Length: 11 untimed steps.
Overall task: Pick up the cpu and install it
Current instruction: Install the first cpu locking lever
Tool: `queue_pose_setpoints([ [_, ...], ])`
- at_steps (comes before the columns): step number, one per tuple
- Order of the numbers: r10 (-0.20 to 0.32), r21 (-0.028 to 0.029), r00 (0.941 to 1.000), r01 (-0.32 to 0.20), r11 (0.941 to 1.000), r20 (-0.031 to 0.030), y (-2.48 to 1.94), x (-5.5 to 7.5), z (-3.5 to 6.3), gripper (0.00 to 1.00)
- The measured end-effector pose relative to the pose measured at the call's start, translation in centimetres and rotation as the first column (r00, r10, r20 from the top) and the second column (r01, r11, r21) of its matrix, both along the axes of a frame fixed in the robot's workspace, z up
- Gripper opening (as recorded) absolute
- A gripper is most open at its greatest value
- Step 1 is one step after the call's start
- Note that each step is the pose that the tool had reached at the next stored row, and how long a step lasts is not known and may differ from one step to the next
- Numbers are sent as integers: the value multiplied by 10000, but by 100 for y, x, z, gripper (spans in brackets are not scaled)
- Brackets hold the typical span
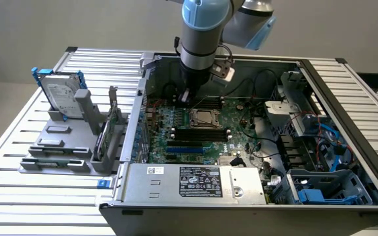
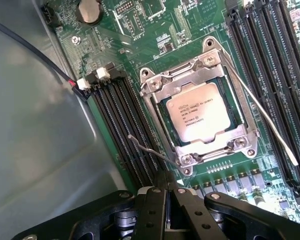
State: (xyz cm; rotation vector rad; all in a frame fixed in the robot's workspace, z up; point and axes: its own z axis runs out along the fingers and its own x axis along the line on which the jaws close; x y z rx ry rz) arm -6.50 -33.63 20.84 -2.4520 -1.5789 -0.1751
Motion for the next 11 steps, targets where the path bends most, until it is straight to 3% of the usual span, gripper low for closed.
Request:
queue_pose_setpoints([
  [3, -130, -6, 9999, 130, 9999, 61, 0, 0, -20, 11],
  [11, -711, -115, 9974, 712, 9974, 102, 0, 0, -42, 11],
])
